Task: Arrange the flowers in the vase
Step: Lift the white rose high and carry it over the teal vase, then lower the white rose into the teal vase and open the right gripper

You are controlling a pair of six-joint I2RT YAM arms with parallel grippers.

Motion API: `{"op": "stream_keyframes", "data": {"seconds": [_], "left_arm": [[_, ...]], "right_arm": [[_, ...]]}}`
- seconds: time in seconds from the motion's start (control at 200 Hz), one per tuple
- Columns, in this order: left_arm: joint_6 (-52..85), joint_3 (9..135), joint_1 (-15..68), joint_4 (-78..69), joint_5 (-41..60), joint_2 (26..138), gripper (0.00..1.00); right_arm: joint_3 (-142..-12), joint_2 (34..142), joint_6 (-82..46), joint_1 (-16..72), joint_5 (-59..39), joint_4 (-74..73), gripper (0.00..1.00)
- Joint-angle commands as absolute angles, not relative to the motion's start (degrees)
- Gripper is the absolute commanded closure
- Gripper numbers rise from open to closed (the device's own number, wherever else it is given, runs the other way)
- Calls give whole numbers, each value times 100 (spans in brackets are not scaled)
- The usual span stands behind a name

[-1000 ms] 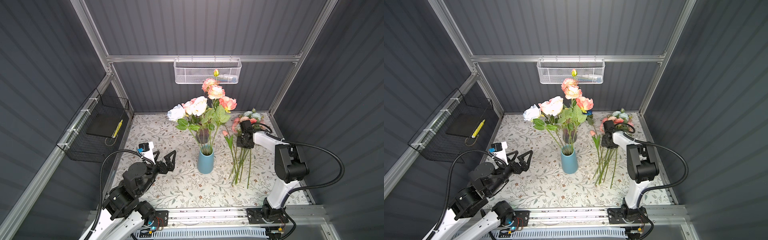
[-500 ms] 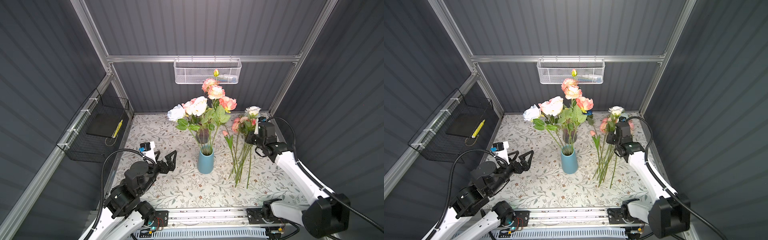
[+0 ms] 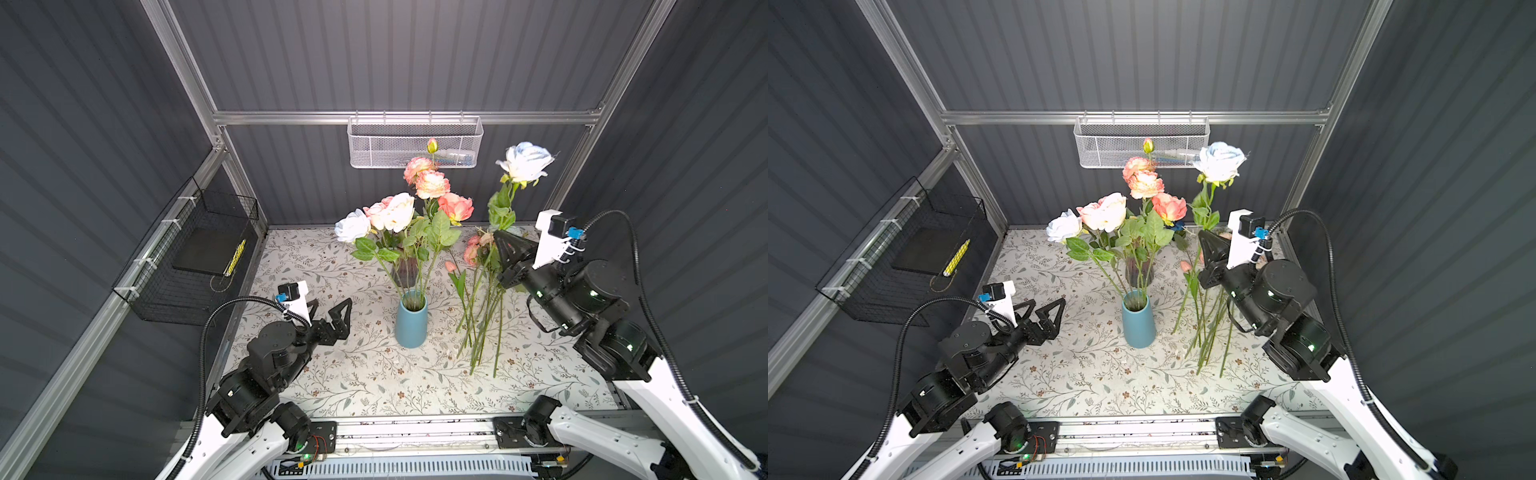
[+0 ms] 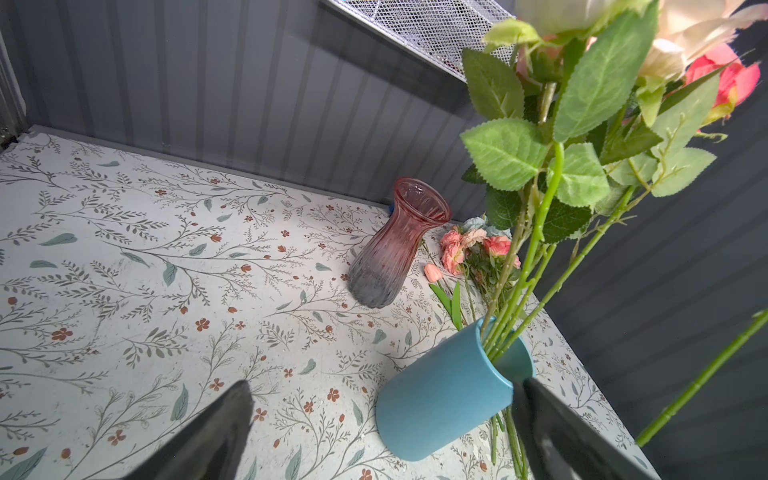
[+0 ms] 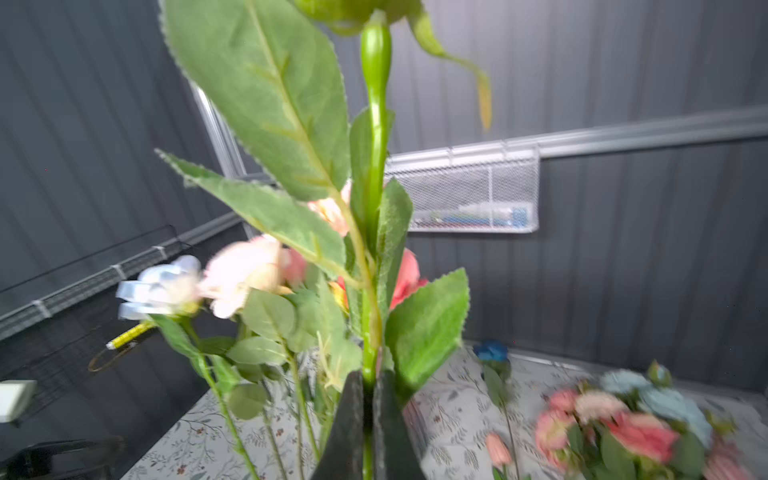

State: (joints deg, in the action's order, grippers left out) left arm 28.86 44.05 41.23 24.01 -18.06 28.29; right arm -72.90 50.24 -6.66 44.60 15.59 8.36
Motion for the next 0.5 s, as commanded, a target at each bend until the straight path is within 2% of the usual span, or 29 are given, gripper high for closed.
{"op": "stream_keyframes", "data": {"seconds": [0.0,0.285,0.495], "left_arm": [[2786,4536,4143,2402,-1881,2804,0],[2803,4568,4148,2485,-1877,2773,0],[2813,4546,4146,2597,-1925,2648,0]], "right_arm": [[-7700,5423,467,5089,1969,-98,100],[-8643,7041,1021,5256,1524,-885,100],[-8021,7262,883,5308,1533,-1306,100]]}}
